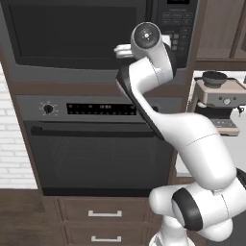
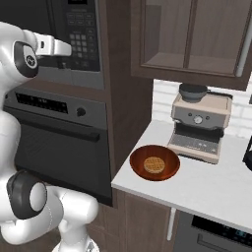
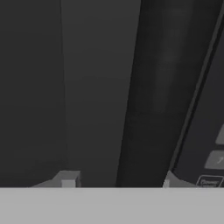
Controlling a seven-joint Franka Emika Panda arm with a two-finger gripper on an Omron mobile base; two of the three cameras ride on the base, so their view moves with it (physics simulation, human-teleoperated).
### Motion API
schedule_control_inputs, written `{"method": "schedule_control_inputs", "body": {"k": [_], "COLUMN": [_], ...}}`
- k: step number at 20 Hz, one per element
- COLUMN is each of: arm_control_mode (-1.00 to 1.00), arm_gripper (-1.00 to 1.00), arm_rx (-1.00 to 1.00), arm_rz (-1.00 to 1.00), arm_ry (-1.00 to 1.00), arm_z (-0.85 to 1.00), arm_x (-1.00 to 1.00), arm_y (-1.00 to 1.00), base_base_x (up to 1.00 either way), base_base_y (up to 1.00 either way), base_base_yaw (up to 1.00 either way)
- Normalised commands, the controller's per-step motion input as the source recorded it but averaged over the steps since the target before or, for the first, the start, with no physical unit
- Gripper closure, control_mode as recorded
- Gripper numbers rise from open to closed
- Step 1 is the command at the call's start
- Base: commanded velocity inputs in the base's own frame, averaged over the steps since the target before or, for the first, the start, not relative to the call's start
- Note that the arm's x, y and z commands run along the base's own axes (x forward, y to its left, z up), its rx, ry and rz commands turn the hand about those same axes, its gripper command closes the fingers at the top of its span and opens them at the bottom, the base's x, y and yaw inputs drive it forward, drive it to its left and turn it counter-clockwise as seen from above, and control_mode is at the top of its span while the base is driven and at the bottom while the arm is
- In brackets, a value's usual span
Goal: Open the microwave, place the bowl with waffle inside the microwave, then close the microwave door and turn it on.
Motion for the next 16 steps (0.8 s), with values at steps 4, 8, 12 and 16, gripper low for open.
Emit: {"method": "schedule_control_inputs", "body": {"k": [4,8,12,16], "arm_control_mode": [-1.0,-1.0,-1.0,-1.0], "arm_gripper": [1.0,1.0,1.0,1.0], "arm_rx": [-0.02,0.0,0.02,0.02], "arm_rz": [0.0,0.05,0.21,0.28], "arm_ry": [-0.09,-0.17,-0.13,-0.09], "arm_z": [-0.54,-0.55,-0.41,-0.33], "arm_x": [0.55,0.41,0.1,-0.01], "arm_y": [0.01,0.44,0.82,0.9], "base_base_x": [0.0,0.0,0.0,0.0], "base_base_y": [0.0,0.0,0.0,0.0], "base_base_yaw": [0.0,0.0,0.0,0.0]}}
